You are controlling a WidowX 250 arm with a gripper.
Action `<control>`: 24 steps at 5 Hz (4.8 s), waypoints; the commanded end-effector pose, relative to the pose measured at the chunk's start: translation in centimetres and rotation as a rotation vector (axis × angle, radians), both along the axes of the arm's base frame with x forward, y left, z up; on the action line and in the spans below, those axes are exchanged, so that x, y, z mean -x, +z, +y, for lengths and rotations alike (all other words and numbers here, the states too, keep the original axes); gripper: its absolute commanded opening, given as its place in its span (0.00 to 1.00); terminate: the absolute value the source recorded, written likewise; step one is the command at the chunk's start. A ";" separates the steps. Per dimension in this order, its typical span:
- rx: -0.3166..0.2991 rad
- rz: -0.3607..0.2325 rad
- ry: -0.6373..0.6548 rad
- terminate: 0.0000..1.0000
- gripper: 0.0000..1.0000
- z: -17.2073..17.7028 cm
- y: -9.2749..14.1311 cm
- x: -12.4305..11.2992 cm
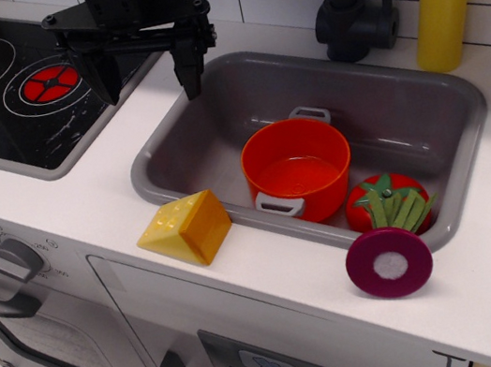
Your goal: Put beet in pot sink
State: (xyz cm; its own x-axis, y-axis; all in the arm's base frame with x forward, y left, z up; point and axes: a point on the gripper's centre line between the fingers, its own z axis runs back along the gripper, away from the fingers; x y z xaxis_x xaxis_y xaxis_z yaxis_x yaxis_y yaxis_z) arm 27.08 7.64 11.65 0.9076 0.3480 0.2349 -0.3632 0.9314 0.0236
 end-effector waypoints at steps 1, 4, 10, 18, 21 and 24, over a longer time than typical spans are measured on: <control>0.000 0.000 0.000 0.00 1.00 0.0 0.0 0.0; 0.218 0.064 0.063 0.00 1.00 -8.5 1.8 0.2; 0.238 0.103 0.024 0.00 1.00 -17.0 -5.8 1.0; 0.239 -0.279 0.143 0.00 0.00 -12.2 2.4 -3.1; 0.077 -0.343 0.154 0.00 0.00 -4.7 -0.6 -5.5; 0.048 -0.356 0.189 0.00 0.00 -5.4 -3.4 -7.2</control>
State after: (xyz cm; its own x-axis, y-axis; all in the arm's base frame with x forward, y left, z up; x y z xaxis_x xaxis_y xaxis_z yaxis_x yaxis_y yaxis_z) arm 33.95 2.12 6.17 0.7140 0.5215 0.4672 -0.5155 0.8431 -0.1533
